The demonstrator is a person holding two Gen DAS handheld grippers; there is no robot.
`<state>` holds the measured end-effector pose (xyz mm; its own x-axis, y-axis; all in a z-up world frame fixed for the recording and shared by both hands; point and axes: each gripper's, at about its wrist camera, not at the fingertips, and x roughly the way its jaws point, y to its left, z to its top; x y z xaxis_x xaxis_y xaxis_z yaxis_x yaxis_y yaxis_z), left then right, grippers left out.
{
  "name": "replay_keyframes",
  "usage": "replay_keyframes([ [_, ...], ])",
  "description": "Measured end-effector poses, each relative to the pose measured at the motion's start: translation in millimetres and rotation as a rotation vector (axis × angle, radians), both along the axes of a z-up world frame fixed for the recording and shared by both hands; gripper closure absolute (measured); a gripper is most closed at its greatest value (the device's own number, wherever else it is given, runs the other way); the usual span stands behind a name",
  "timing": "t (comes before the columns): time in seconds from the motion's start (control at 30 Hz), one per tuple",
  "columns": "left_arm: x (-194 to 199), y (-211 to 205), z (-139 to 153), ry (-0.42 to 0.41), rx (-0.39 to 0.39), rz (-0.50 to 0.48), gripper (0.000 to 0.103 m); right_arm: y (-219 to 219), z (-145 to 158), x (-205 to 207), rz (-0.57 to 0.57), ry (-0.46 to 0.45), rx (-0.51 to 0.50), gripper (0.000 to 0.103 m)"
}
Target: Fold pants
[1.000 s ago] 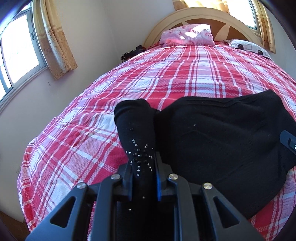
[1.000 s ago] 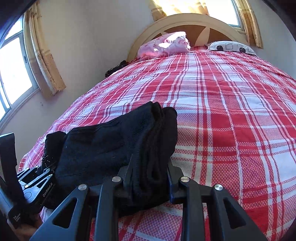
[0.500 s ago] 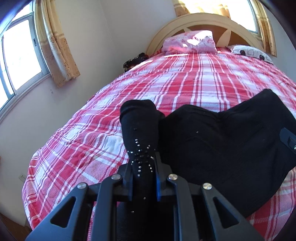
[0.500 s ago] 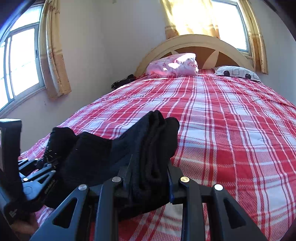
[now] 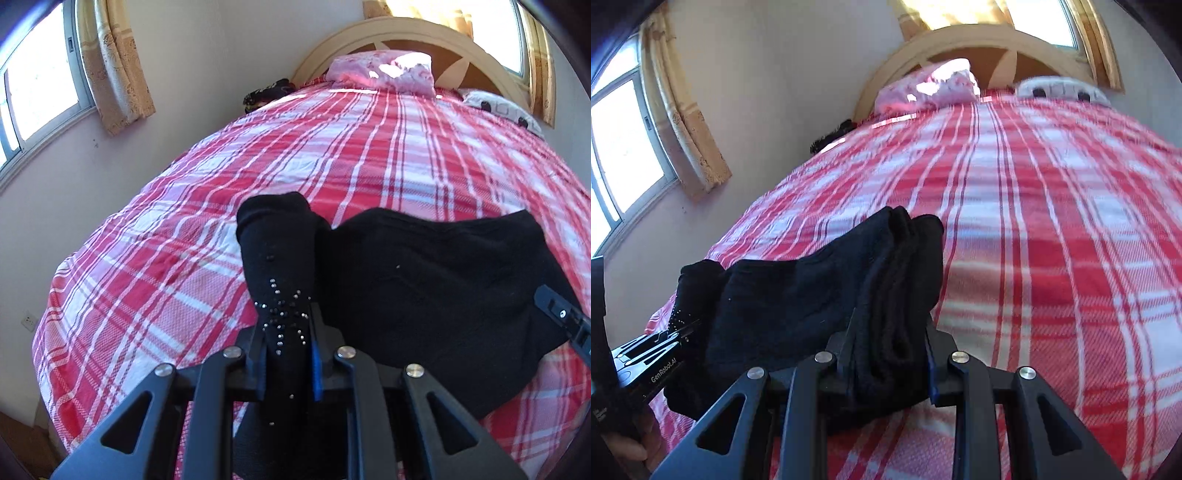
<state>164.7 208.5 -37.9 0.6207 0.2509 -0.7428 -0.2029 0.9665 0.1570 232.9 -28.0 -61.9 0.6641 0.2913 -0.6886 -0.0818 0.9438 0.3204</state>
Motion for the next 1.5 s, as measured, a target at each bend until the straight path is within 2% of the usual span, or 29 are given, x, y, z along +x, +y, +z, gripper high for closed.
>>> replay_keyframes([
  [0.07, 1.8, -1.8, -12.7, 0.026, 0.03, 0.017, 0.079, -5.3, -10.7, 2.6, -0.017, 0.049, 0.025, 0.074],
  [0.17, -0.4, -4.9, -22.4, -0.002, 0.118, 0.045, 0.059, -16.7, -19.7, 3.4, -0.031, 0.07, 0.097, 0.073],
  [0.2, -0.9, -1.4, -20.7, -0.007, 0.114, 0.062, 0.047, -20.2, -21.6, 3.2, -0.033, 0.072, 0.118, 0.071],
  [0.23, -3.6, 5.2, -16.6, -0.02, 0.084, 0.077, 0.033, -24.1, -23.9, 2.5, -0.038, 0.075, 0.146, 0.065],
  [0.27, -7.7, 16.1, -11.8, -0.03, 0.034, 0.085, 0.027, -30.2, -26.8, 1.2, -0.048, 0.079, 0.185, 0.056],
  [0.33, -19.3, 39.0, -3.6, -0.06, -0.025, 0.107, 0.02, -48.4, -32.3, -3.9, -0.083, 0.09, 0.306, 0.054],
  [0.4, -33.0, 57.9, 4.6, -0.093, -0.001, 0.146, 0.012, -59.6, -29.4, -14.2, -0.138, 0.078, 0.347, 0.052],
  [0.43, -38.5, 64.8, 9.0, -0.111, 0.024, 0.177, 0.013, -61.9, -24.3, -21.6, -0.164, 0.047, 0.328, 0.052],
  [0.5, -45.3, 74.6, 19.0, -0.145, 0.078, 0.235, 0.013, -52.7, -3.8, -35.4, -0.189, -0.054, 0.19, 0.053],
  [0.6, -45.3, 78.6, 30.3, -0.166, 0.053, 0.228, 0.013, -27.1, 30.5, -48.0, -0.157, -0.213, 0.025, 0.053],
  [0.67, -41.1, 75.1, 34.8, -0.179, 0.045, 0.199, 0.014, -5.6, 44.7, -47.7, -0.065, -0.258, -0.057, 0.053],
  [0.8, -21.2, 44.5, 35.2, -0.172, 0.026, 0.054, 0.014, 36.1, 39.8, -32.4, 0.131, -0.235, -0.129, 0.053],
  [0.93, -2.2, 19.6, 5.3, -0.048, 0.1, 0.043, 0.02, 37.4, 2.7, 1.3, 0.122, -0.032, -0.093, 0.053],
  [0.97, -2.0, 19.0, -2.8, -0.024, 0.111, 0.049, 0.02, 34.3, -5.3, 6.3, 0.119, -0.009, -0.073, 0.053],
  [1.03, -3.1, 20.5, -16.7, 0.002, 0.113, 0.067, 0.018, 31.4, -4.9, 5.1, 0.12, -0.023, -0.06, 0.053],
  [1.1, -6.7, 23.6, -16.6, -0.013, 0.111, 0.09, 0.013, 36.4, -6.6, 5.0, 0.125, -0.028, -0.1, 0.052],
  [1.17, -5.9, 24.0, -13.7, -0.011, 0.131, 0.102, 0.01, 47.6, -8.6, 3.8, 0.143, -0.039, -0.166, 0.039],
  [1.27, -11.5, 23.6, -9.3, -0.006, 0.125, 0.099, 0.01, 64.6, -10.2, -3.3, 0.181, -0.049, -0.273, 0.028],
  [1.37, -19.1, 22.0, -6.9, -0.006, 0.119, 0.099, 0.01, 72.1, -12.7, -6.5, 0.184, -0.053, -0.339, 0.026],
  [1.5, -28.0, 20.1, -10.1, 0.006, 0.111, 0.097, 0.01, 69.7, -13.0, -7.0, 0.186, -0.052, -0.328, 0.026],
])
